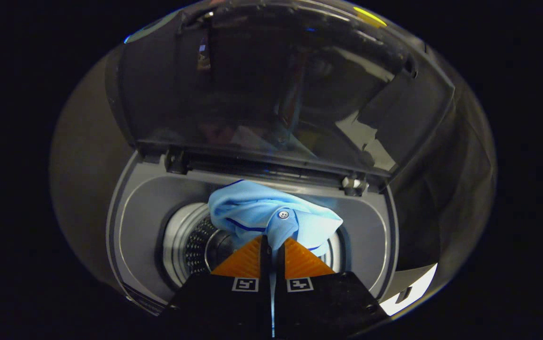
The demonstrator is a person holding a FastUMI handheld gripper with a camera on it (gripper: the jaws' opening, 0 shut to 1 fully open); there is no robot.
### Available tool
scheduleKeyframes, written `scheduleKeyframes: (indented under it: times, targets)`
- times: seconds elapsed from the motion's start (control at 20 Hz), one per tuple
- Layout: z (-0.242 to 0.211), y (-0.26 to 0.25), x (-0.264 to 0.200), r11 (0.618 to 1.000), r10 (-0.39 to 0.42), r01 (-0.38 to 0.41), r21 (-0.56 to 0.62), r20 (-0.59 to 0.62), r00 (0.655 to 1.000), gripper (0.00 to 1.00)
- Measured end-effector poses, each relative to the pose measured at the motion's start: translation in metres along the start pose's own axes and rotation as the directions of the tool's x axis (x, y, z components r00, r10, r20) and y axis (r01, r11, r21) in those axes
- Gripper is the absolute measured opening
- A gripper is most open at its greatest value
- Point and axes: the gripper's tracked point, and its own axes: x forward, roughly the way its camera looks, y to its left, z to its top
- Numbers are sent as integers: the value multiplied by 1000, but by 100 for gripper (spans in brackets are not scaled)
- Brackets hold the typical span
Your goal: Put the clothes into the washing machine and then close the washing machine lid.
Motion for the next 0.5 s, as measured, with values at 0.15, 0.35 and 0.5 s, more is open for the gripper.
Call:
scheduleKeyframes:
  times: [0.15, 0.35, 0.5]
  targets:
    - [-18, 4, 17, 1000, 19, -18, 18, -60, 998, 7]
    - [-35, 19, 34, 996, 81, -78, 34, -115, 990, 7]
    - [-41, 19, 41, 997, 75, -74, 14, -131, 989, 8]
